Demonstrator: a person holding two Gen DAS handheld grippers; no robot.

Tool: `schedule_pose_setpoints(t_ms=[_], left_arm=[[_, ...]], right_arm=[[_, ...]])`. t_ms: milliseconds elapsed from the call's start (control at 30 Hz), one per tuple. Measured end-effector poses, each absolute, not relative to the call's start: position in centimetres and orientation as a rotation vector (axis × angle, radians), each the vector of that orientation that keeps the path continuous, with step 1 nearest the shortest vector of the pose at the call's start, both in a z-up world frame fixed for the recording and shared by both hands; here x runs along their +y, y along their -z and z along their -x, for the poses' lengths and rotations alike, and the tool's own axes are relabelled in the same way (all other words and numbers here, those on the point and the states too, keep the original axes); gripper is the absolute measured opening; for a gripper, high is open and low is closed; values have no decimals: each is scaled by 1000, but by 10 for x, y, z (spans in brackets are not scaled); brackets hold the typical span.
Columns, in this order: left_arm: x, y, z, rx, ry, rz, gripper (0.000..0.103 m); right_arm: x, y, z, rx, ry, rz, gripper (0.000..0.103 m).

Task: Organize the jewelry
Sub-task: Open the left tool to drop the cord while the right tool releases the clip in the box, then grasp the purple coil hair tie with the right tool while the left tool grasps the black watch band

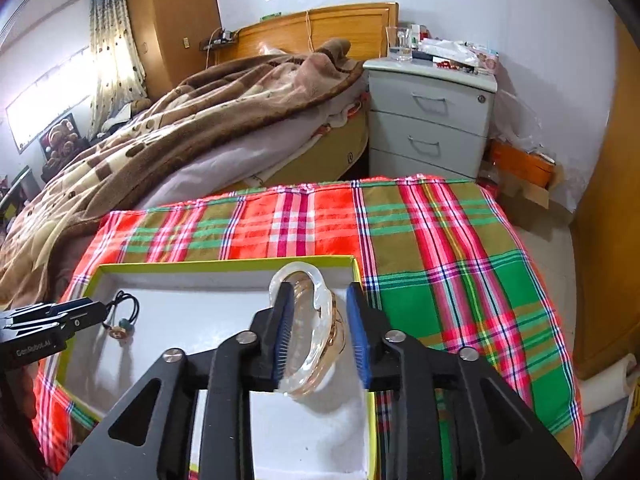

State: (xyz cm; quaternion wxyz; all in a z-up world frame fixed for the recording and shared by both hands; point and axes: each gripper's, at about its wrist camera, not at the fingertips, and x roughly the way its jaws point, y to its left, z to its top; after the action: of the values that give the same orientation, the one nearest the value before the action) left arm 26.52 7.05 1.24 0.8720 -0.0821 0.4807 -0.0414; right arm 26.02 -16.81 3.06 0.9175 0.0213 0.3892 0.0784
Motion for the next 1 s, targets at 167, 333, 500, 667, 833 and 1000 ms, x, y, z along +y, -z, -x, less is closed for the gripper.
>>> schedule_pose_setpoints(t_ms=[167, 333, 500, 667, 833, 1000], left_arm=[[77, -24, -246, 975, 83, 195, 40], [83, -37, -217, 920, 68, 180, 41], [93, -41, -185, 908, 74, 243, 41], [98, -36, -157, 902, 70, 254, 41], [97, -32, -135, 915, 88, 254, 41], [95, -28, -115, 917, 105, 267, 41]], right_arm=[[-172, -43, -239, 759, -172, -58, 33], [-177, -53, -212, 729, -195, -78, 33], [-181, -50, -184, 729, -223, -73, 33], [-184, -36, -157, 767, -265, -34, 33], [-187, -23, -134, 792, -323, -32, 33], [-187, -14, -119, 821, -352, -29, 34]])
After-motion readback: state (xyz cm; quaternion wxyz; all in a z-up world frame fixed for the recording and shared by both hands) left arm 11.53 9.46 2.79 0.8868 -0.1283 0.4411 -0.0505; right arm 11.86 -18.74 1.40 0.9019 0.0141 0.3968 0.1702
